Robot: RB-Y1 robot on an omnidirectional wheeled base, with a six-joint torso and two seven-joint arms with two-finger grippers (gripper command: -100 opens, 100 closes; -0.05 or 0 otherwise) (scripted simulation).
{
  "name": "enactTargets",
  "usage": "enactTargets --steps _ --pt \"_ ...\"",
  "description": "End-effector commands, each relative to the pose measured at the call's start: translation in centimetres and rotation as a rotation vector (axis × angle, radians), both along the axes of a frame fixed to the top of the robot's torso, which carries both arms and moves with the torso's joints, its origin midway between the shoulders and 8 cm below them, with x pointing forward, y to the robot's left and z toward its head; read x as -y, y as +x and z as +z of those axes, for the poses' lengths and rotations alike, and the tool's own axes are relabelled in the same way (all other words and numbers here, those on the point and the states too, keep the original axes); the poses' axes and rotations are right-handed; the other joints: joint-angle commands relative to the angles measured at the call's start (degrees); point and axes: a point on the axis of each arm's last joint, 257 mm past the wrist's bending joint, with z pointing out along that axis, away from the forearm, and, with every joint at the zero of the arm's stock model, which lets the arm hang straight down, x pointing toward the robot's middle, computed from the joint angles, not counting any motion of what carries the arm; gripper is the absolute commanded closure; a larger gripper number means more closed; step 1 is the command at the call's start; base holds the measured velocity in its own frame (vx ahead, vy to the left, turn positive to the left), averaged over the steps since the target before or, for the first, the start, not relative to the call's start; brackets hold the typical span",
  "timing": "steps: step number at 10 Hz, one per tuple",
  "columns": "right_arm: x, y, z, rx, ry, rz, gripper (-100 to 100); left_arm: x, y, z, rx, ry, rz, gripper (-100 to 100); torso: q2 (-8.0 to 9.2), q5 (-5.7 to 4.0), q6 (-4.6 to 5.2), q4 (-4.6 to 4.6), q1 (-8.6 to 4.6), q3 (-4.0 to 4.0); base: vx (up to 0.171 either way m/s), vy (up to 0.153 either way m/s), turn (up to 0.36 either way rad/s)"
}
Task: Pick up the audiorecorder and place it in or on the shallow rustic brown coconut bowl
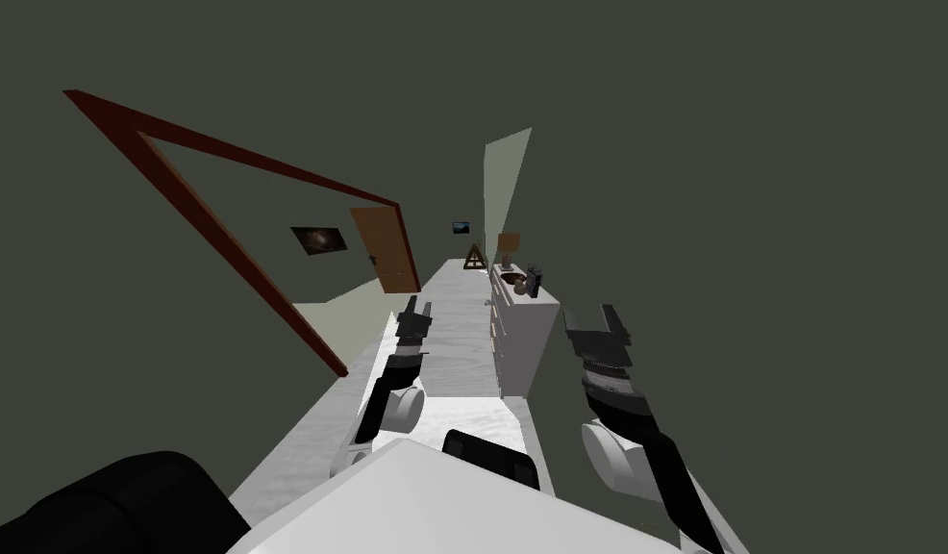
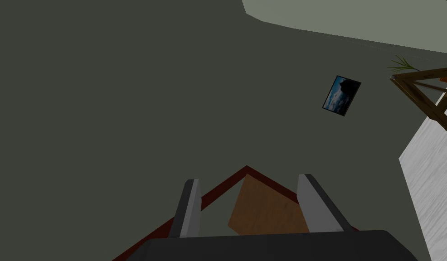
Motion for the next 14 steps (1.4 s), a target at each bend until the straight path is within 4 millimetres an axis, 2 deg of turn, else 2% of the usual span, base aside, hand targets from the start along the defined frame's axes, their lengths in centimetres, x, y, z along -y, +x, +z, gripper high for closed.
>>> enactTargets --steps 1,2,3,6,9,10,11,13,14 --pt "-0.5 1.5 -1.0 -0.03 0.079 0.066 -100 0.0 0.0 0.0 0.0 0.0 0.0 0 0.0 0.0 0.0 0.0 0.0 0.0 -0.147 0.045 -0.027" --pt "-0.7 2.6 -1.7 -0.052 0.127 0.102 -100 0.0 0.0 0.0 0.0 0.0 0.0 0 -0.01 0.0 0.01 -0.01 0.0 -0.01 -0.131 0.039 -0.02" --pt "-0.7 2.9 -2.1 -0.059 0.128 0.102 -100 0.0 0.0 0.0 0.0 0.0 0.0 0 -0.07 0.0 0.0 -0.01 -0.02 -0.03 -0.076 0.023 -0.003" --pt "-1.3 6.6 -3.5 -0.115 0.274 0.206 -100 0.0 0.0 0.0 0.0 0.0 0.0 0 -0.36 -0.03 0.0 -0.08 -0.14 -0.21 -0.071 0.01 0.005" --pt "-1.4 8.5 -5.0 -0.158 0.332 0.239 -100 0.0 0.0 0.0 0.0 0.0 0.0 0 -0.35 -0.03 0.0 -0.07 -0.18 -0.2 -0.059 -0.002 0.01" --pt "-1.6 9.6 -4.7 -0.164 0.383 0.276 -100 0.0 0.0 0.0 0.0 0.0 0.0 0 -0.41 -0.04 0.01 -0.09 -0.21 -0.23 -0.046 -0.012 0.019" --pt "-1.5 10.1 -5.8 -0.186 0.384 0.268 -100 0.0 0.0 0.0 0.0 0.0 0.0 0 -0.42 -0.05 0.01 -0.09 -0.23 -0.24 -0.036 -0.012 0.009" --pt "-1.6 11.8 -6.5 -0.213 0.436 0.296 -100 0.0 0.0 0.0 0.0 0.0 0.0 0 -0.47 -0.04 0.0 -0.1 -0.22 -0.27 -0.037 -0.012 0.022" --pt "-1.5 13.1 -7.1 -0.239 0.488 0.32 -100 0.0 0.0 0.0 0.0 0.0 0.0 0 -0.46 -0.05 0.02 -0.1 -0.22 -0.26 -0.041 -0.03 0.026"
